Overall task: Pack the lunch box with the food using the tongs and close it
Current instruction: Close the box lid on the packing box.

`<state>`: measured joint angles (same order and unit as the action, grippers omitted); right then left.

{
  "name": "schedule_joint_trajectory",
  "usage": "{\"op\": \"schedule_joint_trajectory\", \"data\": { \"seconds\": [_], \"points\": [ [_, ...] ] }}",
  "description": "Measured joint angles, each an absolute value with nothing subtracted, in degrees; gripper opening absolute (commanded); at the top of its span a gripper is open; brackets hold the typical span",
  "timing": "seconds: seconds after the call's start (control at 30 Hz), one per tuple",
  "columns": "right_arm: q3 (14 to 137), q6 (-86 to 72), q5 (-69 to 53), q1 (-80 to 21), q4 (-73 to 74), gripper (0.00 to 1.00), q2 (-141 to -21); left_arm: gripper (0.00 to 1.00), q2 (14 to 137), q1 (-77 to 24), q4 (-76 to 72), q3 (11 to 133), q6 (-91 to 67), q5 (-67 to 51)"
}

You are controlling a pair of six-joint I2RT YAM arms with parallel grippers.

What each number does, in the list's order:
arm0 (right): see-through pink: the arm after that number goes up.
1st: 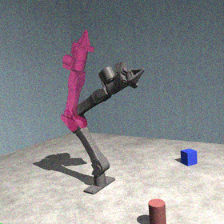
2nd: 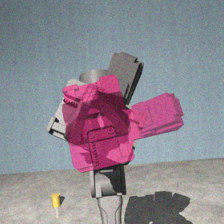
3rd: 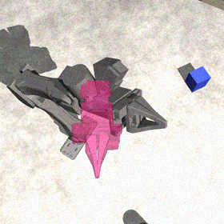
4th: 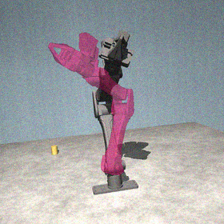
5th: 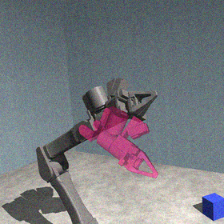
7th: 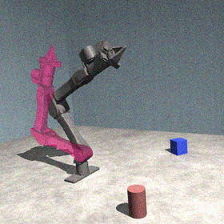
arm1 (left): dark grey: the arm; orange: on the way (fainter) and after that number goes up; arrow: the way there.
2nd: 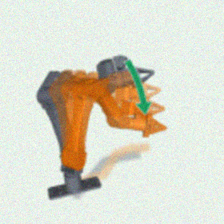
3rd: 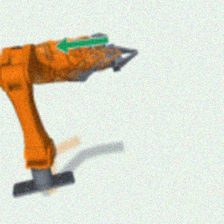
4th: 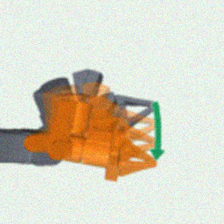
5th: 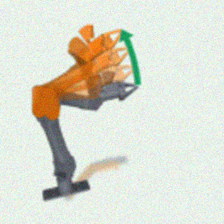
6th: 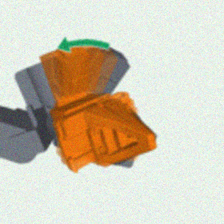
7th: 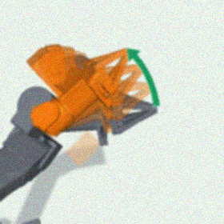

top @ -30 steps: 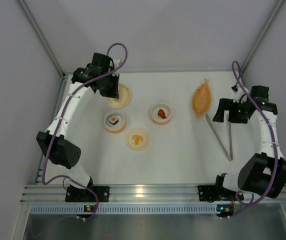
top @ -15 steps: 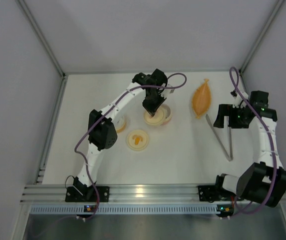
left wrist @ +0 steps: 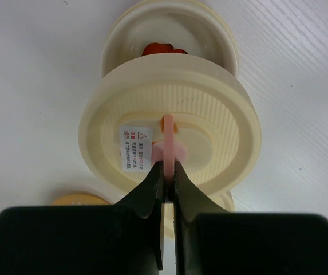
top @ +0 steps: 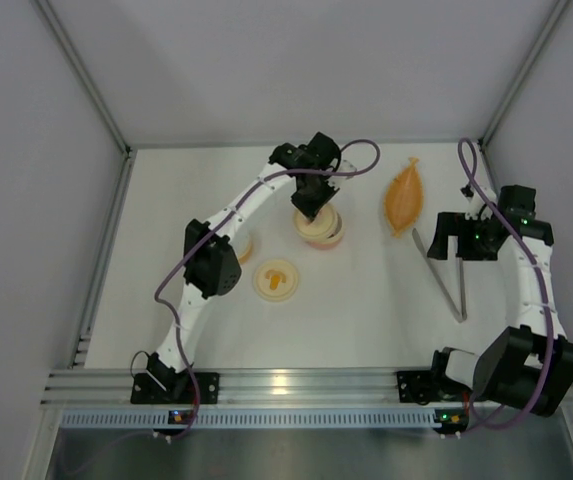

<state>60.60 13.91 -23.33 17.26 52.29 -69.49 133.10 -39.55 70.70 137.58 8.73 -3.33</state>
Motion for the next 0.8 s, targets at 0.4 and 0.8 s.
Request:
{"op": "schedule_joint_trajectory", "data": {
  "seconds": [0.4,0.8],
  "points": [
    [59.8,13.9,-23.0,17.3,52.2,0.99,-68.7,0.0,136.7,-39.9,65.1,137.8,8.8,-2.7],
    [59.5,13.9,-23.0,17.3,52.1,1.0,-68.6,0.01,137.7,-40.1,62.8,138.9,8.6,-2.4]
  ]
}}
